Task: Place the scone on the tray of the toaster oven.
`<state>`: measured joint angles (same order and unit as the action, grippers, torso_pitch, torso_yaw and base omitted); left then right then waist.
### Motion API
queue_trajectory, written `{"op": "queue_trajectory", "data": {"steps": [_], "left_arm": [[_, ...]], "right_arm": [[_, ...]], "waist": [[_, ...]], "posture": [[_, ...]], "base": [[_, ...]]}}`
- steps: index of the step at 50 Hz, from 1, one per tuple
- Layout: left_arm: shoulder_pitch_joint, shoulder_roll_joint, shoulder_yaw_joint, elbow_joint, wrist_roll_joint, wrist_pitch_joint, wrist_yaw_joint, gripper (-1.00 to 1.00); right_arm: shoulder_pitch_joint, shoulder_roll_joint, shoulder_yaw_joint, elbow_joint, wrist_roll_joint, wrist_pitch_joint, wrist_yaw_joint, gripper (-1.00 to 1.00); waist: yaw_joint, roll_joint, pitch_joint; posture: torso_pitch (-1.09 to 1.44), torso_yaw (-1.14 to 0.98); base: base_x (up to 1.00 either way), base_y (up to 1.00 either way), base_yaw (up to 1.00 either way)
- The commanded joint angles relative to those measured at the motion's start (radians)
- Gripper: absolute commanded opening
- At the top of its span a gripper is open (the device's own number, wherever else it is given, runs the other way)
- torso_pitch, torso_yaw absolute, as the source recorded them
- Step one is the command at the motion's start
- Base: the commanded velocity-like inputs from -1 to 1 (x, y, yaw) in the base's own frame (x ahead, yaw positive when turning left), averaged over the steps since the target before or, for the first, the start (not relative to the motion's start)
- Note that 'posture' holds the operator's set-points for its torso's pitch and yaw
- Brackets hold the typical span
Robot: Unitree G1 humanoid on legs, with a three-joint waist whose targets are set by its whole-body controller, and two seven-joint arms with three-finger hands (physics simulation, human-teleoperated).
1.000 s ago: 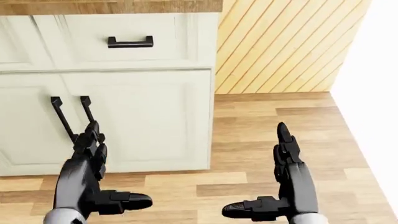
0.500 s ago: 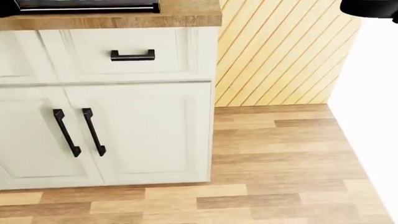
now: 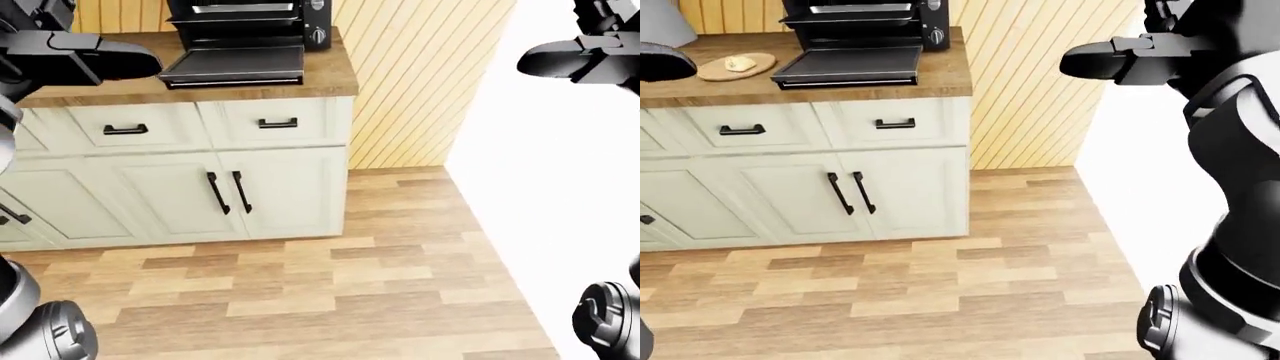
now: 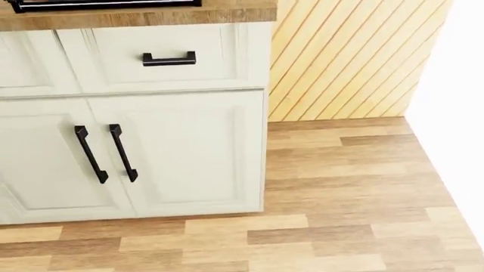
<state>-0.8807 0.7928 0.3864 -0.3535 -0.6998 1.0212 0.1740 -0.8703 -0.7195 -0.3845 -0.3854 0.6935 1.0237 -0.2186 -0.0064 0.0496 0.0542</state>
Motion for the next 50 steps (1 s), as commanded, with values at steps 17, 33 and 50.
{"op": "queue_trajectory", "data": {"steps": [17, 33, 50], "left_arm": [[-0.022, 0.029, 0.014, 0.001, -0.010, -0.052, 0.024, 1.00], [-0.023, 0.033, 0.021, -0.003, -0.019, -0.045, 0.026, 1.00], [-0.025, 0.030, 0.019, -0.004, -0.010, -0.043, 0.021, 1.00]], "right_arm": [[-0.017, -0.008, 0.012, -0.013, -0.002, -0.052, -0.004, 1.00], [-0.007, 0.022, 0.018, -0.036, -0.033, -0.039, 0.008, 1.00], [-0.007, 0.038, 0.023, -0.042, -0.067, -0.032, 0.029, 1.00]], "waist": [[0.007, -0.099, -0.024], [0.002, 0.002, -0.024], [0.010, -0.064, -0.020]], "posture": [[0.00, 0.00], [0.00, 0.00], [0.00, 0.00]], "base": [[0.00, 0.15, 0.00], [0.00, 0.16, 0.00], [0.00, 0.17, 0.00]]}}
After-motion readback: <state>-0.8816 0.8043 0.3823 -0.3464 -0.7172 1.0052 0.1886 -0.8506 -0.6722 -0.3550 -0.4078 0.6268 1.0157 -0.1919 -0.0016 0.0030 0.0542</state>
